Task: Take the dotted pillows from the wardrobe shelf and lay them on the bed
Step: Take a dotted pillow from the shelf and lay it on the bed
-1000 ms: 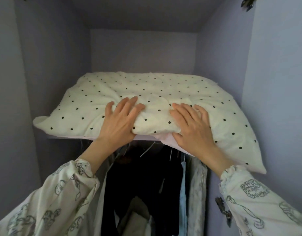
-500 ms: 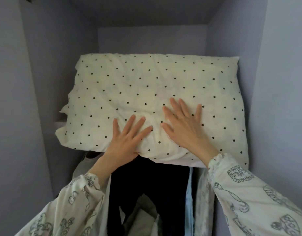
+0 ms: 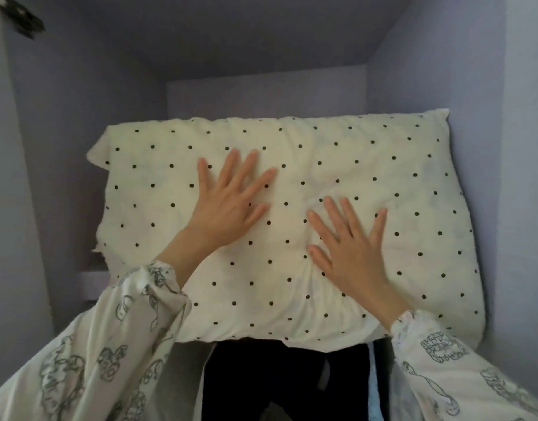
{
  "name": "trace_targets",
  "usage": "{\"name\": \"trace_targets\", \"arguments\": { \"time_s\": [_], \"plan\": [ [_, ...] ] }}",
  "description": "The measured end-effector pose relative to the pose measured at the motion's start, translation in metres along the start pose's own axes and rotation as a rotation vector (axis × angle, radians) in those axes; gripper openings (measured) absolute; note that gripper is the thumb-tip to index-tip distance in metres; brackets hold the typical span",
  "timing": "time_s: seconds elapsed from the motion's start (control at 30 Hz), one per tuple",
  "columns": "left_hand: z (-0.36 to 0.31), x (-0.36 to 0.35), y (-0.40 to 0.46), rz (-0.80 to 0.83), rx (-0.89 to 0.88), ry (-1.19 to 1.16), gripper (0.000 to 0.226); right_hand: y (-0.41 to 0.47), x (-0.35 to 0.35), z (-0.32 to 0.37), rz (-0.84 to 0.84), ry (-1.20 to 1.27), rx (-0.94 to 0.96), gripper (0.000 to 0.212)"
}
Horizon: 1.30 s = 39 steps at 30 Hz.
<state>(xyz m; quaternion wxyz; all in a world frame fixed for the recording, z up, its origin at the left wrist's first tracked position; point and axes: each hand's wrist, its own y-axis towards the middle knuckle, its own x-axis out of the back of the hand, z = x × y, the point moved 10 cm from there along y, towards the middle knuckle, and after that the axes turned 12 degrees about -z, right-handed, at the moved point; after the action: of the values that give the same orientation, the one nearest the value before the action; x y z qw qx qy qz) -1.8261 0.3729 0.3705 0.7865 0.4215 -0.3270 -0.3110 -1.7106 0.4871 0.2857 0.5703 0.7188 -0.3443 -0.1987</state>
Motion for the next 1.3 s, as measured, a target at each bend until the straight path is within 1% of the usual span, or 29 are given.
{"name": "trace_targets", "arguments": {
  "time_s": [0.1, 0.2, 0.27, 0.43, 0.53, 0.63, 0.7, 0.8, 0.9, 1.07, 1.13, 1.23, 1.3],
  "plan": [
    [0.022, -0.015, 0.03, -0.022, 0.111, -0.014, 0.06, 0.007, -0.006, -0.002, -0.017, 0.021, 0.015, 0.058],
    [0.033, -0.031, 0.041, 0.012, 0.195, -0.044, 0.064, 0.006, -0.007, -0.003, -0.036, 0.018, 0.035, 0.058],
    [0.033, -0.033, 0.041, -0.003, 0.198, -0.034, 0.067, 0.003, -0.005, -0.002, -0.072, 0.015, 0.048, 0.058],
    [0.042, -0.009, 0.055, -0.146, 0.199, 0.043, 0.07, -0.006, -0.002, 0.0, -0.115, 0.022, 0.068, 0.058],
    [0.032, -0.005, 0.069, -0.142, 0.155, 0.032, 0.074, -0.017, 0.0, 0.0, -0.128, 0.015, 0.055, 0.058],
    [0.029, -0.015, 0.068, -0.07, 0.206, -0.091, 0.081, -0.02, 0.001, -0.001, -0.142, 0.016, 0.046, 0.058],
    [0.031, -0.017, 0.059, -0.041, 0.221, -0.09, 0.083, -0.018, 0.003, 0.0, -0.143, 0.02, 0.057, 0.057],
    [0.032, -0.008, 0.047, -0.062, 0.199, 0.001, 0.083, -0.016, 0.002, 0.001, -0.132, 0.023, 0.083, 0.057],
    [0.037, -0.002, 0.035, -0.06, 0.215, 0.072, 0.081, -0.015, 0.0, 0.004, -0.109, 0.019, 0.127, 0.057],
    [0.057, -0.009, -0.014, 0.062, 0.407, 0.014, 0.074, -0.005, -0.007, 0.014, 0.002, -0.025, 0.189, 0.058],
    [0.062, -0.007, -0.034, 0.072, 0.456, 0.014, 0.073, -0.003, -0.008, 0.019, 0.046, -0.034, 0.197, 0.058],
    [0.067, -0.007, -0.068, 0.092, 0.557, 0.016, 0.074, -0.002, -0.003, 0.031, 0.065, -0.062, 0.217, 0.057],
    [0.068, -0.012, -0.099, 0.135, 0.641, -0.004, 0.077, 0.001, 0.0, 0.04, 0.079, -0.069, 0.239, 0.058]
  ]
}}
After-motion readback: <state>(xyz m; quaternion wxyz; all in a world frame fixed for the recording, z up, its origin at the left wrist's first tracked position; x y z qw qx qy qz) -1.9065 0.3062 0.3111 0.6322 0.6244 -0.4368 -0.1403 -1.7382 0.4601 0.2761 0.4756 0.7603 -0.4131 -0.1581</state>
